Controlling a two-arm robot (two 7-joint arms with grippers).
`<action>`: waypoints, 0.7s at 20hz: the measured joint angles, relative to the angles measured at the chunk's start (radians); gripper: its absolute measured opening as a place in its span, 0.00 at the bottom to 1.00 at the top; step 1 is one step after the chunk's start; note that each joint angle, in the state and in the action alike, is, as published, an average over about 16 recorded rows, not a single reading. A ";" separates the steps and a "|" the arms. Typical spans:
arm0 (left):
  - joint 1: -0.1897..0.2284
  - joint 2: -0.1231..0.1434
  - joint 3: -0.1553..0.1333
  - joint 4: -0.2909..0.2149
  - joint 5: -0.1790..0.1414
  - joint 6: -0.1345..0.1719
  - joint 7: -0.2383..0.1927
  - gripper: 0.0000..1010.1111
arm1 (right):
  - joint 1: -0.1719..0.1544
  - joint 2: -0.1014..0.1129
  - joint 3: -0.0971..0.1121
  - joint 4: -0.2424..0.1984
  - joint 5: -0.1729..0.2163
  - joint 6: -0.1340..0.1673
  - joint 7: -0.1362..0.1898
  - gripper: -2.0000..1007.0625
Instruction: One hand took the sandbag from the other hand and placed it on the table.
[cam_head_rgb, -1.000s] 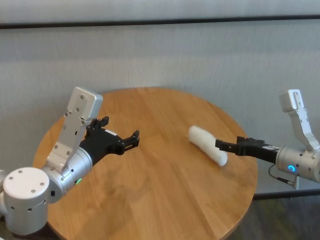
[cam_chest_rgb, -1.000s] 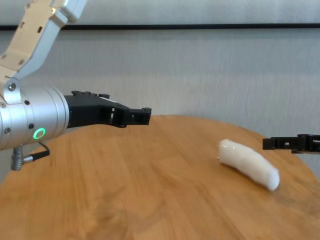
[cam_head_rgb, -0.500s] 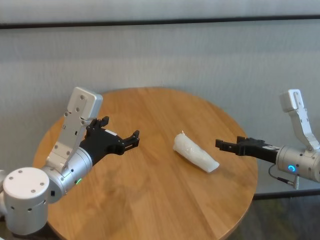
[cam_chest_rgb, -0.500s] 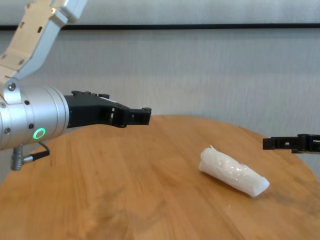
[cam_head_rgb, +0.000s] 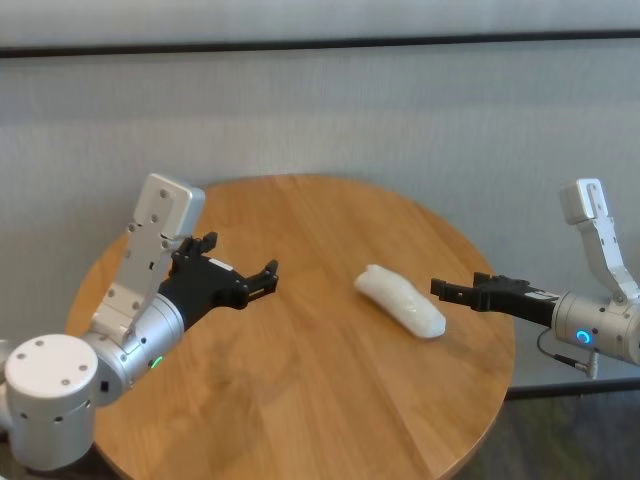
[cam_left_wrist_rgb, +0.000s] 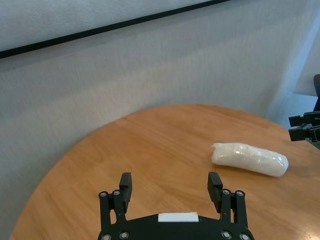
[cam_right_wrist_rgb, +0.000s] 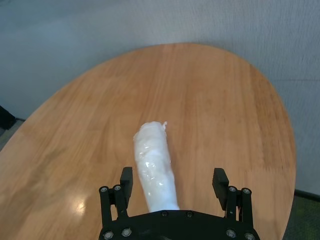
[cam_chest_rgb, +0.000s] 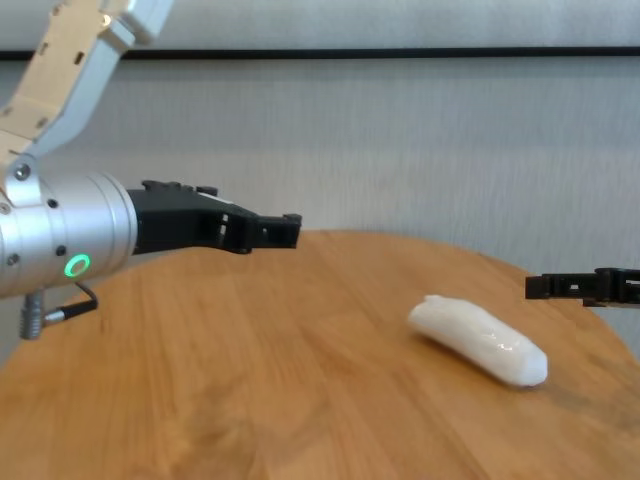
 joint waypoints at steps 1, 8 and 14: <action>0.005 0.000 -0.006 -0.006 0.000 0.005 0.003 0.99 | 0.001 -0.002 -0.002 -0.003 -0.006 -0.004 0.001 0.99; 0.035 0.001 -0.049 -0.057 0.005 0.038 0.025 0.99 | 0.011 -0.029 -0.014 -0.038 -0.069 -0.058 -0.006 0.99; 0.049 -0.006 -0.075 -0.090 0.018 0.060 0.036 0.99 | 0.016 -0.067 -0.032 -0.077 -0.158 -0.139 -0.030 0.99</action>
